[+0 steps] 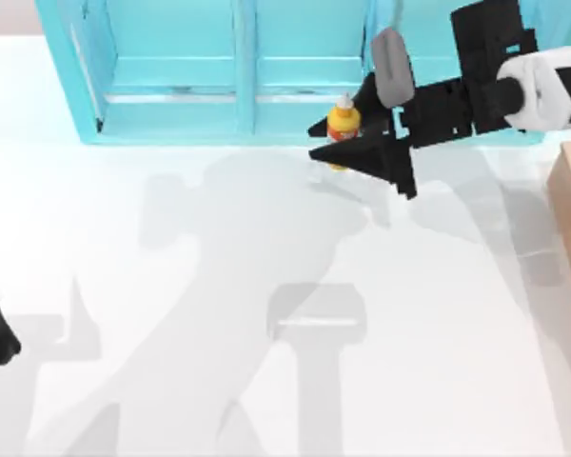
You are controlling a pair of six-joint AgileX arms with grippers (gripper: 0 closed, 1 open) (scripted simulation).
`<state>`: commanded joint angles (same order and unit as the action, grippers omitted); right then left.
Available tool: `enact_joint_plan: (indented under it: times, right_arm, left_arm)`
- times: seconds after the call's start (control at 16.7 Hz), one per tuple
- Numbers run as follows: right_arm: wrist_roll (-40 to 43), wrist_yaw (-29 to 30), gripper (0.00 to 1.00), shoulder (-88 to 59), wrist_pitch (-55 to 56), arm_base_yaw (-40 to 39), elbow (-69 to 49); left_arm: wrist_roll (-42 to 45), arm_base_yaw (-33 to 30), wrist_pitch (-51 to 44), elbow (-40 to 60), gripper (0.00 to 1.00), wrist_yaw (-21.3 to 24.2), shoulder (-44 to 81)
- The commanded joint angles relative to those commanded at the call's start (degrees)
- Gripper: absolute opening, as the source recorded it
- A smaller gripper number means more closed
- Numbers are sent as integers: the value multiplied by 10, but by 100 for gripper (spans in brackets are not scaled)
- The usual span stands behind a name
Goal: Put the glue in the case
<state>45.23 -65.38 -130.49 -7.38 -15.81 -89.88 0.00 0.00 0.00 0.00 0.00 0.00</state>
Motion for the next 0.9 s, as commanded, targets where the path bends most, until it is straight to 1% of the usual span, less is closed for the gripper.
enact_joint_plan:
  times: [0.36, 0.48, 0.6, 0.72, 0.9]
  right_arm:
    - [0, 1, 0, 5, -10, 5, -4]
    - [19, 2, 0, 16, -26, 8, 9]
    - [61, 7, 0, 37, -57, 23, 28]
    - [126, 15, 0, 63, -100, 56, 46]
    - [254, 29, 0, 103, -177, 140, 72]
  left_arm:
    - [0, 0, 0, 0, 100, 0, 0]
    - [0, 0, 0, 0, 100, 0, 0]
    - [0, 0, 0, 0, 100, 0, 0]
    - [0, 0, 0, 0, 100, 0, 0]
    - [0, 0, 0, 0, 100, 0, 0]
